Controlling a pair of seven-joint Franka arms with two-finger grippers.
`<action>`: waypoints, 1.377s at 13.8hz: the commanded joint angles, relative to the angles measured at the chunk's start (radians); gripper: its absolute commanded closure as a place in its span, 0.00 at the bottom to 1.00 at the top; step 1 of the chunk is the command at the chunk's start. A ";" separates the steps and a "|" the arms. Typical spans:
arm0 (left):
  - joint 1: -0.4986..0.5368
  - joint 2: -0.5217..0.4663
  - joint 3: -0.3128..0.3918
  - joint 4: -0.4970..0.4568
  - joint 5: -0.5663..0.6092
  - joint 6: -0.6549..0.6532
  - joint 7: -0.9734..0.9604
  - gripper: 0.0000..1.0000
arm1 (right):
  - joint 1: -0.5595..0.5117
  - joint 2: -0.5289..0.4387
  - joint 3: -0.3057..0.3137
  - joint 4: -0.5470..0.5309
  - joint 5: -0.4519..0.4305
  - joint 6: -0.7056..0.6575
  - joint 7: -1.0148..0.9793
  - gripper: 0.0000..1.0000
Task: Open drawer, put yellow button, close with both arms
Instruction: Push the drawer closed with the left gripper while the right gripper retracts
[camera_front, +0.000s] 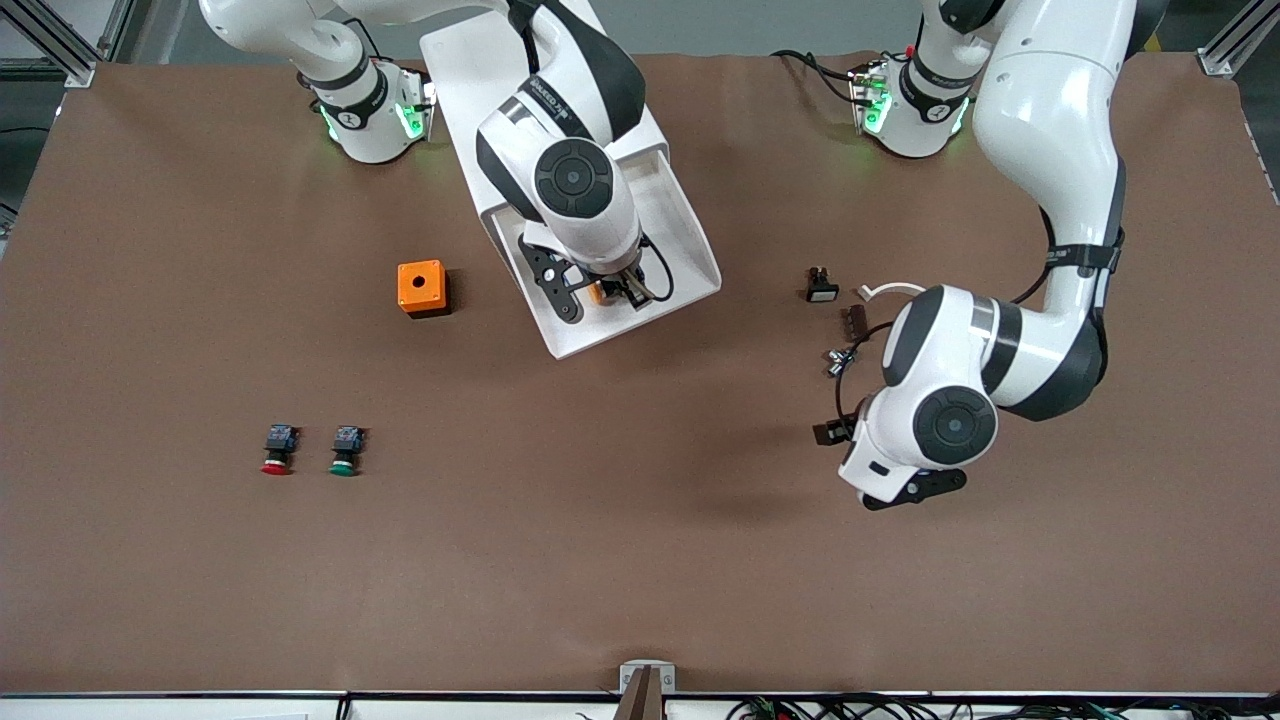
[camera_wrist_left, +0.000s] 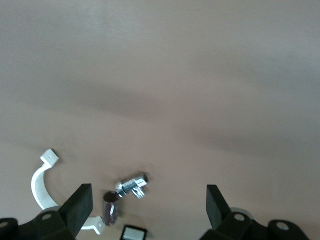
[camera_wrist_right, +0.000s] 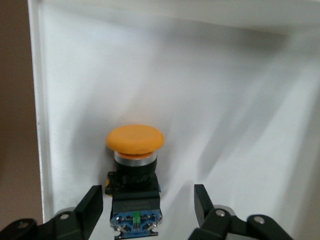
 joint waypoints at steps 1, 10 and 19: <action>0.007 -0.072 -0.047 -0.069 0.003 0.002 0.012 0.00 | -0.009 -0.069 -0.012 0.012 0.009 -0.099 0.001 0.00; -0.152 -0.088 -0.116 -0.108 -0.103 0.080 -0.342 0.00 | -0.186 -0.334 -0.013 0.003 -0.004 -0.408 -0.347 0.00; -0.384 -0.083 -0.118 -0.125 -0.159 0.099 -0.511 0.00 | -0.510 -0.566 -0.013 -0.137 -0.103 -0.490 -1.095 0.00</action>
